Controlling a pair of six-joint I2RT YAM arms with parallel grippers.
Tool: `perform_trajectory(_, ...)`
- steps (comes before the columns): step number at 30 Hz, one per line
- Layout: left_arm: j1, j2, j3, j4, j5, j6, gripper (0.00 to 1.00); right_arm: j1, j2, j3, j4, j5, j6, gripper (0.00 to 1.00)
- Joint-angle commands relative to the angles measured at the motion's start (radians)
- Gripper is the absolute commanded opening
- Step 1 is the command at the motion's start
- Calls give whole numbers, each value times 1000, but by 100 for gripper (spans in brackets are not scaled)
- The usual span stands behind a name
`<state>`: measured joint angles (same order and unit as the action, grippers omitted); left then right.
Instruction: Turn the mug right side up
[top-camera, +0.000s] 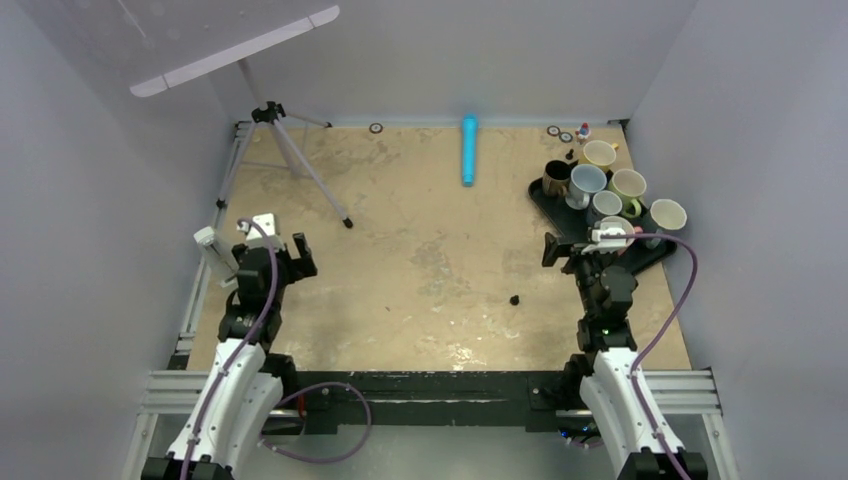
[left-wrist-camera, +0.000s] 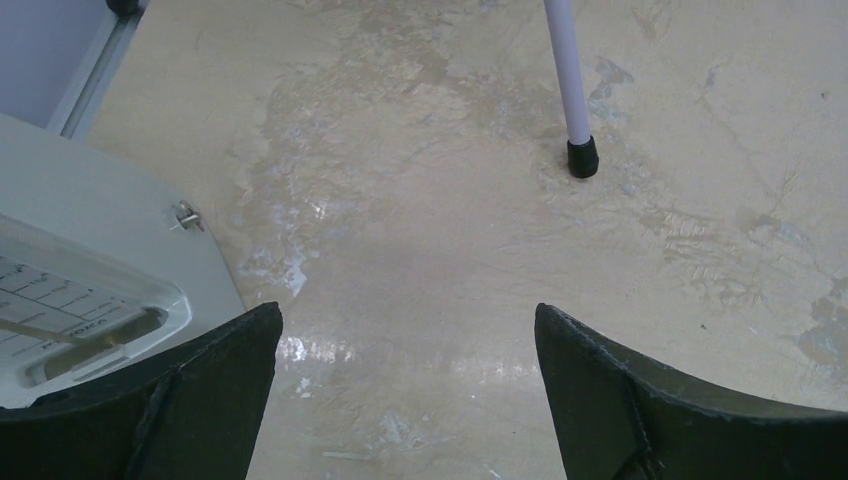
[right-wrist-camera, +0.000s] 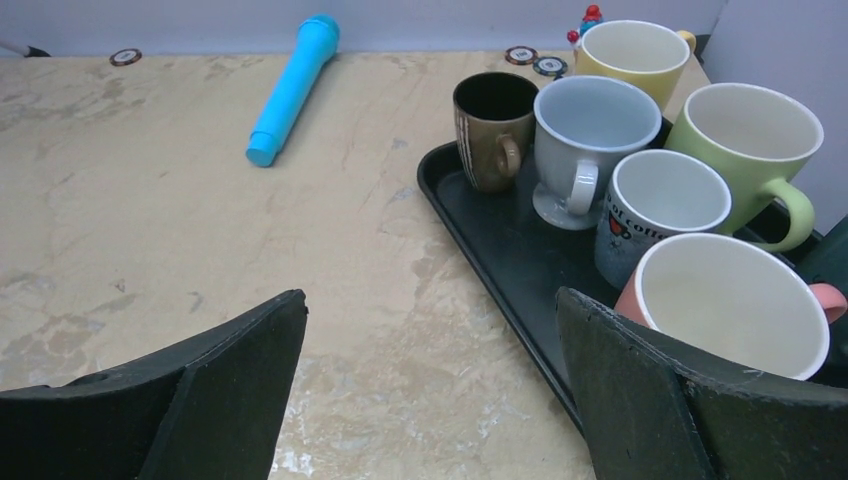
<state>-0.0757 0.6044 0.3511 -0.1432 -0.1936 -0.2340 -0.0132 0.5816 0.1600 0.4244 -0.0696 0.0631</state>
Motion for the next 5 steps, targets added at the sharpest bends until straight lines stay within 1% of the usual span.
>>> perform_trajectory(1, 22, -18, 9, -5, 26, -23, 100, 2, 1, 11, 58, 10, -20, 99)
perform_trajectory(5, 26, -19, 16, -27, 78, -11, 100, 2, 11, 12, 59, 28, -10, 99)
